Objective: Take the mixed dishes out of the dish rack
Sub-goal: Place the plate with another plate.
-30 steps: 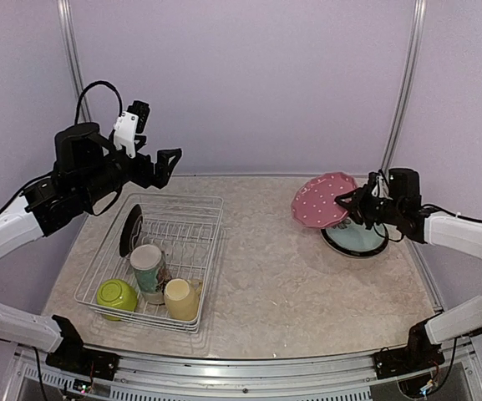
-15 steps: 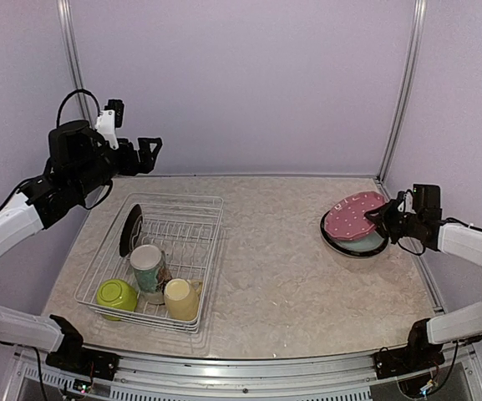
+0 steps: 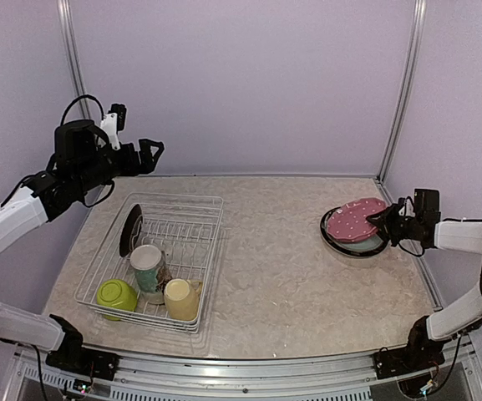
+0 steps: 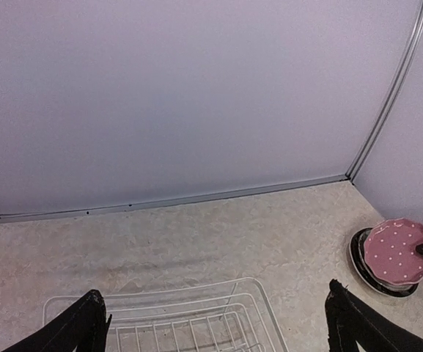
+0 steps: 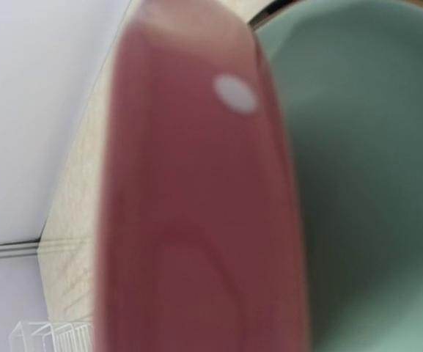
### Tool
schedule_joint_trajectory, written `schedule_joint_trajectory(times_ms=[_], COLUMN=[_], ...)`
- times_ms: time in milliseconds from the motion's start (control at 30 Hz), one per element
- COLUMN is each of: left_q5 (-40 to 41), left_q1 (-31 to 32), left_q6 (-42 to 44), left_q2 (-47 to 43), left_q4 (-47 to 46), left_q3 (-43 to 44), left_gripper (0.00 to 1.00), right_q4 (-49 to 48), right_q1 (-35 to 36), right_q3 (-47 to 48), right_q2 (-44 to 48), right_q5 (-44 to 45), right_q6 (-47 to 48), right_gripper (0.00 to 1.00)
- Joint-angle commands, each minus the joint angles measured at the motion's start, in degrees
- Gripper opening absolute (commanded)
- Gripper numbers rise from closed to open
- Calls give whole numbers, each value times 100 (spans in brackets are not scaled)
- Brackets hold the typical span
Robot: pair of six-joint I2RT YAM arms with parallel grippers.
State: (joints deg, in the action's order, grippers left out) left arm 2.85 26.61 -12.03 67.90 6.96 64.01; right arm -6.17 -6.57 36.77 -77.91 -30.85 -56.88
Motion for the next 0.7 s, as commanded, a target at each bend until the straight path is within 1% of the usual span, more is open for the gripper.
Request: schedule_joint_trajectory(times_ms=[0, 67, 200, 267, 533, 667], left_q5=[-250, -320, -508, -586, -664, -688], left_q1=[-190, -233, -309, -351, -378, -379], left_q6=[-321, -358, -467, -519, -546, -553], left_q2=[81, 134, 235, 262, 302, 318], left_q4=[199, 321, 469, 489, 514, 526], left_q3=[240, 325, 435, 452, 470, 477], left_gripper=[99, 97, 96, 96, 96, 96], right_q4=[-1015, -1043, -966, -863, 192, 455], right_q1=[-108, -106, -107, -113, -108, -111], right_q3=[54, 45, -14, -31, 159, 150], right_q2=[-100, -153, -172, -172, -144, 12], right_q5=[-407, -430, -416, -386, -206, -29], right_q6=[-85, -78, 11, 105, 853, 1035], right_gripper=[7, 9, 22, 27, 42, 53])
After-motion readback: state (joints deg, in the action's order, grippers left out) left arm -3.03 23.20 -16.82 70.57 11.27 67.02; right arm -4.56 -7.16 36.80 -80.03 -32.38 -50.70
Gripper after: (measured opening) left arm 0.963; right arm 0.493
